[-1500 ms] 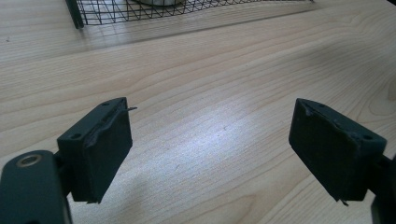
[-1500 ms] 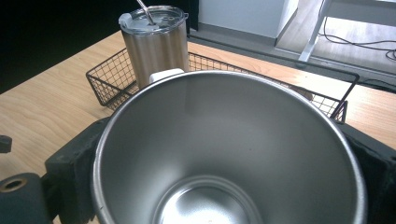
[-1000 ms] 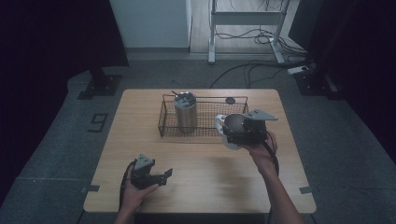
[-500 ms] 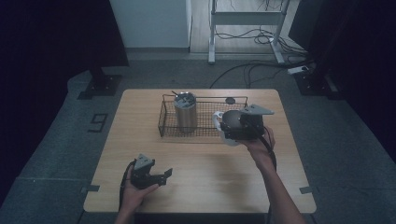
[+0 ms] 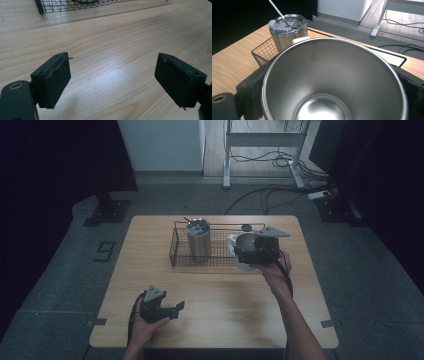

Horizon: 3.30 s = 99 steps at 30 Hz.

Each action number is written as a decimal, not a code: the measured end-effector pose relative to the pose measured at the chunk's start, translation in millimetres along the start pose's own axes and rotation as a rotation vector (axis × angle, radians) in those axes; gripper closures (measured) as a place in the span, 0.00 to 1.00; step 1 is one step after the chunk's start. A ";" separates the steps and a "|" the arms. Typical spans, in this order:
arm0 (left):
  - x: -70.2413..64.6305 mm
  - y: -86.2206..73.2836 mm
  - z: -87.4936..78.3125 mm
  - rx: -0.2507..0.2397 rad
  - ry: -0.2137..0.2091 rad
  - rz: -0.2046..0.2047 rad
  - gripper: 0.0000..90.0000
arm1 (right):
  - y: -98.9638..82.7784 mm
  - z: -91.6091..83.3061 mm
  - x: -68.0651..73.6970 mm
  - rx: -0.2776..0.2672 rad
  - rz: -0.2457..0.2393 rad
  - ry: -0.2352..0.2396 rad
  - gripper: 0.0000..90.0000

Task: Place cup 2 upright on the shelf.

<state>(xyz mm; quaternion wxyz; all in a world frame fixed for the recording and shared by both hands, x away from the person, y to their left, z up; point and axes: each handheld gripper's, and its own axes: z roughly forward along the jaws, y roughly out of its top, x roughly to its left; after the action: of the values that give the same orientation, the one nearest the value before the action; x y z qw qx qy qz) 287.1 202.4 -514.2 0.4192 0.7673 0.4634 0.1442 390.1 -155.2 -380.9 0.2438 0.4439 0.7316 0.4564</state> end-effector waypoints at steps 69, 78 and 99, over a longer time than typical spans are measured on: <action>-1.2 -0.7 0.7 0.003 -0.004 0.008 0.16 | 26.5 51.1 -30.6 0.026 0.038 -0.079 0.06; -2.0 -0.6 0.9 0.004 -0.006 0.011 0.16 | 28.8 58.7 -33.0 0.038 0.041 -0.087 0.06; 0.6 -0.3 -1.8 -0.001 -0.005 0.005 0.16 | 25.3 82.8 -37.9 0.057 0.058 -0.095 0.06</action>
<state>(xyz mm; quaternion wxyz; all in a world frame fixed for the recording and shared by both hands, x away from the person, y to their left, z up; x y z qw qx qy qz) 286.1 204.0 -513.4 0.4204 0.7686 0.4602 0.1437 482.4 -146.1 -398.8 0.2520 0.4928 0.7189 0.4206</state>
